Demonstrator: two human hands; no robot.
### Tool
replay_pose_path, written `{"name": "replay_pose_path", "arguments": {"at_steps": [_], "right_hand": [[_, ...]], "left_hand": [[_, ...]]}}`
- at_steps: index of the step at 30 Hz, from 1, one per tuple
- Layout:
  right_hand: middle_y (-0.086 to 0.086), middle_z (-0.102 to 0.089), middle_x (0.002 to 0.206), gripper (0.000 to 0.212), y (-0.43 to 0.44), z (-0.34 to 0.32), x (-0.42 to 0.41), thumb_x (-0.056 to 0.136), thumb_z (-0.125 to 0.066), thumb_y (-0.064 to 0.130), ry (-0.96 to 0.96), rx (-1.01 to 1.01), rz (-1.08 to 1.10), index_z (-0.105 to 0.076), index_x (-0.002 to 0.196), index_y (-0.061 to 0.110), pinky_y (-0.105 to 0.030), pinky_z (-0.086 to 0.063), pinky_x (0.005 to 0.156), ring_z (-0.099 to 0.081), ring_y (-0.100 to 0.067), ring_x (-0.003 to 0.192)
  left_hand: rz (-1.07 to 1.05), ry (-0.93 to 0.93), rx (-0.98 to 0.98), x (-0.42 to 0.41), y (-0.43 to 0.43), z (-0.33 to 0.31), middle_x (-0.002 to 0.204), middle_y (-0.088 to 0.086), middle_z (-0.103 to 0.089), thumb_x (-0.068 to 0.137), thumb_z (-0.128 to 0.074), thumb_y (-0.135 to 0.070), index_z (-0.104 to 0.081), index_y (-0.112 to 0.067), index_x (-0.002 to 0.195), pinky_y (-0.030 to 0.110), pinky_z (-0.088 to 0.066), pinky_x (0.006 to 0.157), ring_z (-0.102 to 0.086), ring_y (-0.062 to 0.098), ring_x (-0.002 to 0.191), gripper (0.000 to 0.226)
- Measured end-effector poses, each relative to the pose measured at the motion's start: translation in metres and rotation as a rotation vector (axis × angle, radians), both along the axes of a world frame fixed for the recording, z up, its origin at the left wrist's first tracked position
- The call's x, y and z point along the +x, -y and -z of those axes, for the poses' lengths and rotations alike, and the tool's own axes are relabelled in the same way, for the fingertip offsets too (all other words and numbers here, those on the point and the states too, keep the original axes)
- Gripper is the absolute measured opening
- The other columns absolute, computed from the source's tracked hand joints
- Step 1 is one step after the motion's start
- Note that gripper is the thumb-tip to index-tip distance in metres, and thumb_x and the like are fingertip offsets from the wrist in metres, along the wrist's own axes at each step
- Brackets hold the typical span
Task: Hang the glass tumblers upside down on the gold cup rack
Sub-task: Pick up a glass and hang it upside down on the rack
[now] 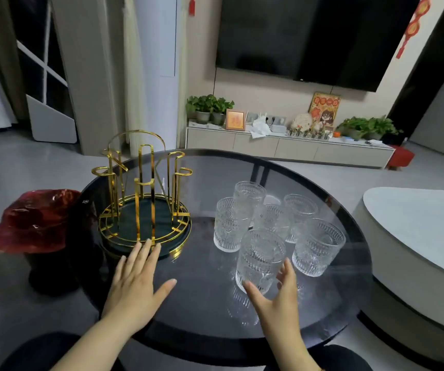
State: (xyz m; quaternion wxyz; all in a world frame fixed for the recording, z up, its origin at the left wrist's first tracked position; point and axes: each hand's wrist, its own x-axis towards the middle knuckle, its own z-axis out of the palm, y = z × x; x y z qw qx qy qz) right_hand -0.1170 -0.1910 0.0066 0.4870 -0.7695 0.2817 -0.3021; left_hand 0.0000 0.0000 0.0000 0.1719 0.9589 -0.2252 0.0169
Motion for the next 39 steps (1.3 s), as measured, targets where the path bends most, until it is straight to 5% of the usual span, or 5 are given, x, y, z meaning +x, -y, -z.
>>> {"name": "replay_pose_path", "arguments": {"at_steps": [17, 23, 29, 33, 39], "right_hand": [[0.011, -0.049, 0.102, 0.076, 0.013, 0.006, 0.023, 0.053, -0.078, 0.021, -0.030, -0.037, -0.074, -0.032, 0.114, 0.028, -0.020, -0.033, 0.077, -0.051, -0.018, 0.099], [0.015, -0.049, 0.107, 0.074, 0.008, -0.010, 0.026, 0.055, -0.076, 0.000, 0.151, 0.065, -0.182, -0.035, 0.107, 0.034, 0.001, -0.033, 0.077, -0.048, 0.005, 0.099], [0.018, -0.048, 0.106, 0.069, 0.005, -0.041, 0.032, 0.057, -0.074, -0.003, 0.146, 0.048, -0.300, -0.038, 0.100, 0.038, -0.014, -0.040, 0.088, -0.048, 0.007, 0.100], [0.012, -0.049, 0.095, 0.054, 0.004, -0.068, 0.039, 0.060, -0.074, 0.001, 0.130, 0.030, -0.315, -0.042, 0.090, 0.032, -0.003, -0.041, 0.057, -0.053, 0.000, 0.068], [0.001, -0.053, 0.097, 0.053, 0.010, -0.125, 0.059, 0.059, -0.076, 0.012, 0.066, -0.080, -0.406, -0.043, 0.096, 0.028, -0.025, -0.048, 0.074, -0.056, -0.014, 0.084]], "left_hand": [[-0.043, 0.094, 0.005, 0.021, -0.004, 0.001, 0.153, -0.003, 0.008, 0.088, -0.031, -0.054, 0.009, -0.021, 0.139, 0.038, 0.009, 0.112, 0.025, 0.004, 0.124, 0.072], [0.009, 0.102, -0.132, 0.024, -0.014, -0.005, 0.149, -0.006, -0.004, 0.045, 0.025, -0.084, -0.012, -0.023, 0.139, 0.036, 0.007, 0.111, 0.012, 0.006, 0.129, 0.118], [-0.096, 0.105, -0.236, 0.037, -0.032, -0.010, 0.151, 0.001, -0.008, 0.084, -0.030, -0.062, -0.013, -0.020, 0.139, 0.039, 0.002, 0.113, -0.001, 0.013, 0.137, 0.071], [-0.033, 0.021, -0.026, 0.046, -0.044, -0.003, 0.150, -0.006, 0.010, 0.091, -0.029, -0.050, 0.004, -0.025, 0.139, 0.034, 0.011, 0.111, 0.020, 0.002, 0.127, 0.064], [-0.056, 0.300, -0.518, 0.052, -0.056, -0.068, 0.118, 0.016, -0.061, 0.088, -0.048, -0.021, -0.057, -0.005, 0.113, 0.045, -0.034, 0.097, -0.051, 0.030, 0.113, 0.032]]}}
